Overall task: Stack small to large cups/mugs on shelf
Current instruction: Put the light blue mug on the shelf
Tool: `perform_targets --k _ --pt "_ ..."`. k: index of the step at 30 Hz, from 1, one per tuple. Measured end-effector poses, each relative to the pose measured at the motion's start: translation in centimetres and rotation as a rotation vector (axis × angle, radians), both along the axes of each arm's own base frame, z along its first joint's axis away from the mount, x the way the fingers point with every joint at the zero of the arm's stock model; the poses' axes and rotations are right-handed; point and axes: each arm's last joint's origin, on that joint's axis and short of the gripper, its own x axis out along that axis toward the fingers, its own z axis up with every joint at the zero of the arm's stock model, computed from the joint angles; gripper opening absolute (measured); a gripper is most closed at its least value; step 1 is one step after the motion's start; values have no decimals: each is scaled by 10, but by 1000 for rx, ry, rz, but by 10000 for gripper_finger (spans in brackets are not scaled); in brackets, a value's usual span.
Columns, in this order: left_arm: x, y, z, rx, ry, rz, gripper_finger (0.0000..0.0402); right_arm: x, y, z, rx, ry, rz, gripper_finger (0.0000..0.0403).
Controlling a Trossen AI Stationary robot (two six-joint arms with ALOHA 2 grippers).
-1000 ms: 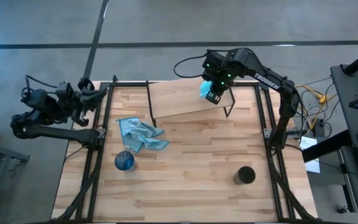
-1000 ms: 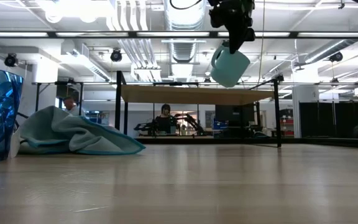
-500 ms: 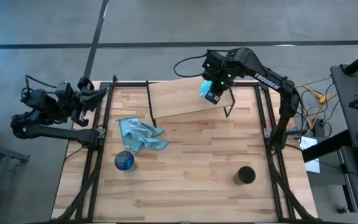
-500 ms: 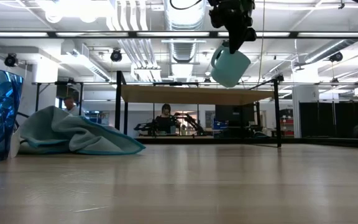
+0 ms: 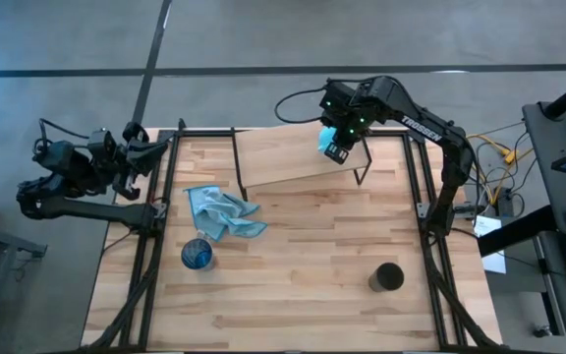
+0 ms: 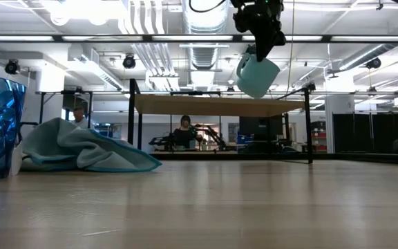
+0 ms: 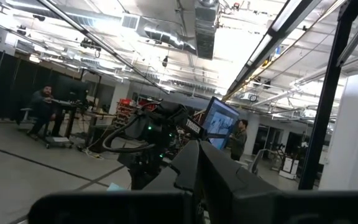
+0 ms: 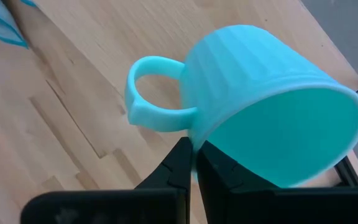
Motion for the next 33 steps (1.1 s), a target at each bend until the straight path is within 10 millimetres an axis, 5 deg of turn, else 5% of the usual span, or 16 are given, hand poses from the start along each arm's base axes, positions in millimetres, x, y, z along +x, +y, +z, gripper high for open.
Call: perform_targets --k 19,33 --pt "0 0 0 0 0 0 0 0 0 -1 23 -8 70 13" --pt "0 0 0 0 0 0 0 0 -4 -19 87 38 51 13"
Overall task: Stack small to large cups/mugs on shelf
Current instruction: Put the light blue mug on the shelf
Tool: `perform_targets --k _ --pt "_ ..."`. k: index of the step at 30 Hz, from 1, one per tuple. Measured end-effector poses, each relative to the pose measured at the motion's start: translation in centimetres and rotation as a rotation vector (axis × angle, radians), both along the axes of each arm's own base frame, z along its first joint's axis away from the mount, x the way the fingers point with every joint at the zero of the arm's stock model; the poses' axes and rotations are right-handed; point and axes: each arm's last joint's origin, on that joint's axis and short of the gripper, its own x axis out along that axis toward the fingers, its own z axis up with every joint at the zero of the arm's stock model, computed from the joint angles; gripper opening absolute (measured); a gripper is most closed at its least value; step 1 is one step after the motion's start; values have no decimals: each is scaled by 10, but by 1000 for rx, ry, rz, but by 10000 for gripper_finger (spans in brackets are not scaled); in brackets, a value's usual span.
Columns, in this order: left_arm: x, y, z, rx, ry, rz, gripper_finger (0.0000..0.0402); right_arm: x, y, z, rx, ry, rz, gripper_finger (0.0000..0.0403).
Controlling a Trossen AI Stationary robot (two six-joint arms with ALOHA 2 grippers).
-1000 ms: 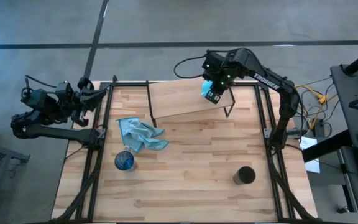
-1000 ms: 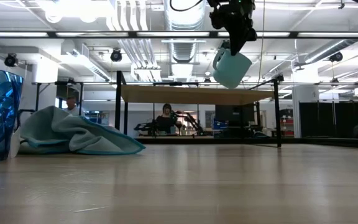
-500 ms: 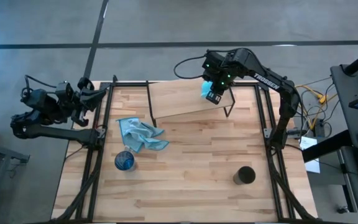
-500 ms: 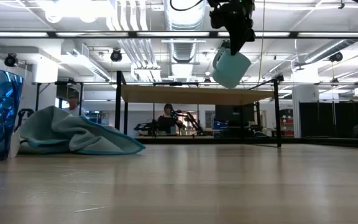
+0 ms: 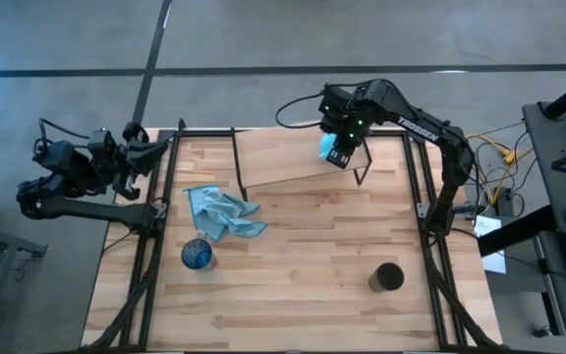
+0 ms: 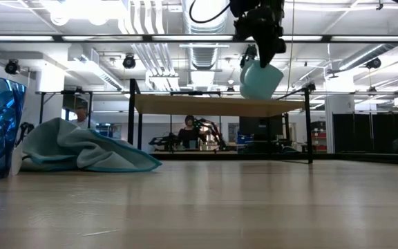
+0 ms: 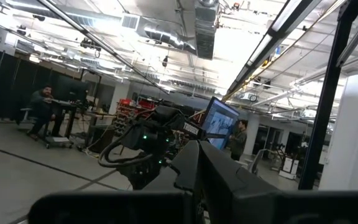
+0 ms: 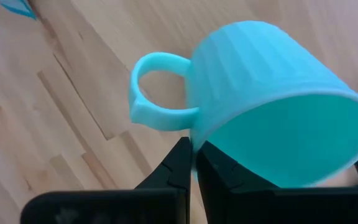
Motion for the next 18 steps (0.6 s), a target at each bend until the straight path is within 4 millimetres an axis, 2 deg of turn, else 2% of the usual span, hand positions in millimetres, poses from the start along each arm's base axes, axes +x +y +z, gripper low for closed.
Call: perform_targets --k 4,9,18 --pt "0 0 0 0 0 0 0 -3 -3 2 -15 3 -19 13" --pt "0 0 0 0 0 0 0 -12 -6 14 -46 -30 -43 13" --pt "0 0 0 0 0 0 0 -23 1 27 -66 -68 3 13"
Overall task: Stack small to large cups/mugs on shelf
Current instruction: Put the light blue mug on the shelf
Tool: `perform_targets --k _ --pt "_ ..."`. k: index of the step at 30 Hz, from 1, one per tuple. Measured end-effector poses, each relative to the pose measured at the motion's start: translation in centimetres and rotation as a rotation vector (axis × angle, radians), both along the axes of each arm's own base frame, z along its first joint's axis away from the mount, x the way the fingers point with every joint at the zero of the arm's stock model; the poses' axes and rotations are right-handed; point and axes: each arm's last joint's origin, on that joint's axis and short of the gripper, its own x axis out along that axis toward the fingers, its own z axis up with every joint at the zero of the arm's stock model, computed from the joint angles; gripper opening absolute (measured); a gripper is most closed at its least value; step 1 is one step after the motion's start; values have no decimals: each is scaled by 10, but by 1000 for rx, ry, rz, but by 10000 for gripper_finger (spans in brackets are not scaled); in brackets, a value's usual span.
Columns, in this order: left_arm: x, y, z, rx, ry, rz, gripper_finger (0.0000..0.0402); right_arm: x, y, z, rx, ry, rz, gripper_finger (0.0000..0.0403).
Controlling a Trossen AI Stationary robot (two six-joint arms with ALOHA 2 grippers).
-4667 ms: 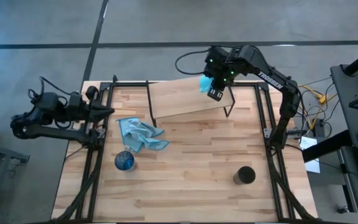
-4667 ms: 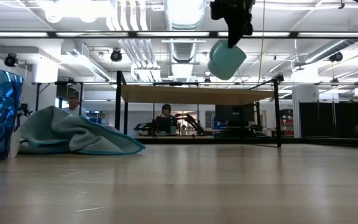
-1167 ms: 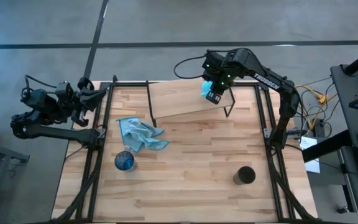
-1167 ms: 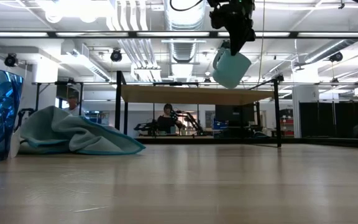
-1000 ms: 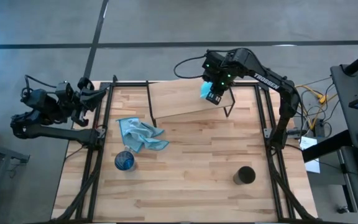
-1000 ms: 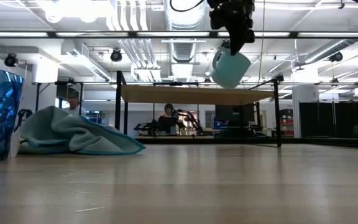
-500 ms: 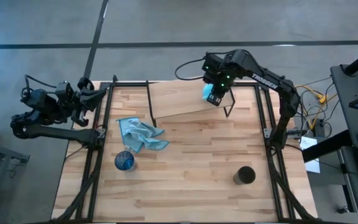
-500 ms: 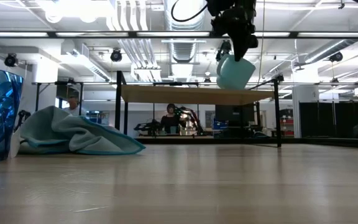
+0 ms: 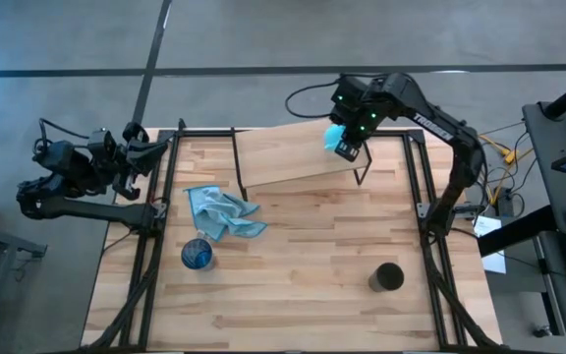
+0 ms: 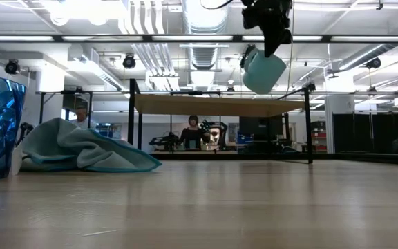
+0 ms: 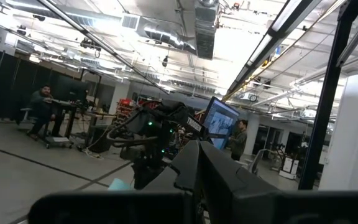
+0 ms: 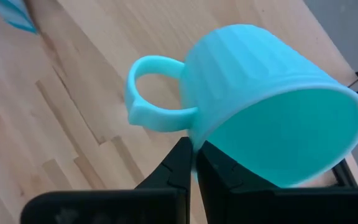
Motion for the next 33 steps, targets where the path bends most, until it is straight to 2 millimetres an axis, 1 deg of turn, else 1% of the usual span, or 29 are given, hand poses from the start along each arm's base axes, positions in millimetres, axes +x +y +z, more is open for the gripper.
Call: perform_targets --k 5,16,33 --pt "0 0 0 0 0 0 0 2 4 1 -4 -6 18 13" --pt "0 0 0 0 0 0 0 5 3 -6 20 14 -6 13" --pt "0 0 0 0 0 0 0 5 2 -7 29 16 -54 13"
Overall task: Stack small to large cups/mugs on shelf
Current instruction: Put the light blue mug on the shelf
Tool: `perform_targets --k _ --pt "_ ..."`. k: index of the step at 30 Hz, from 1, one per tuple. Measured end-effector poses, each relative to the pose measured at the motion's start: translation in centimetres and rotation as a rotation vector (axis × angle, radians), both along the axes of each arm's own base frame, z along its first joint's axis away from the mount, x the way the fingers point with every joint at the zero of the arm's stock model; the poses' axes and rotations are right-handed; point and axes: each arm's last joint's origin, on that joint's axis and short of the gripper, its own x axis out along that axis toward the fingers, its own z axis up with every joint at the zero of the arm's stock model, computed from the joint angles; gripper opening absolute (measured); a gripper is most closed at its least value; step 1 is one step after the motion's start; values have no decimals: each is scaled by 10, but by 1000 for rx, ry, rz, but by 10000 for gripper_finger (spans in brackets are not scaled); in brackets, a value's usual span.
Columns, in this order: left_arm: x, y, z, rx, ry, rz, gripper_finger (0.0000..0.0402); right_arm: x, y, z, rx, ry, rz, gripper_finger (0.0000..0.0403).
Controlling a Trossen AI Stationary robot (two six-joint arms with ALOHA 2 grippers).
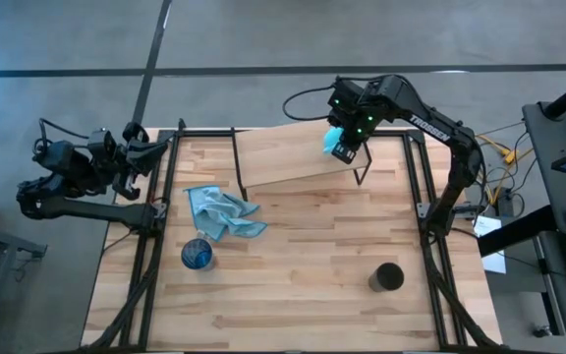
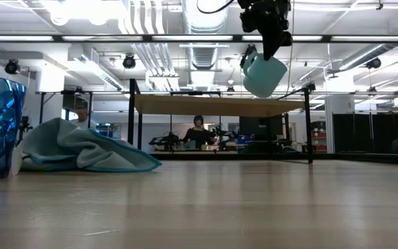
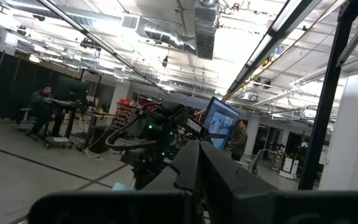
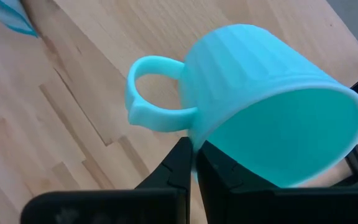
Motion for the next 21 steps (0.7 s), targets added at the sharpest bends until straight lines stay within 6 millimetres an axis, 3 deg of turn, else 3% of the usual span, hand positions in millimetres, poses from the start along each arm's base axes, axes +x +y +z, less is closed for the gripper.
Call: perform_targets --k 21 --pt "0 0 0 0 0 0 0 0 2 8 -34 -20 -45 13"
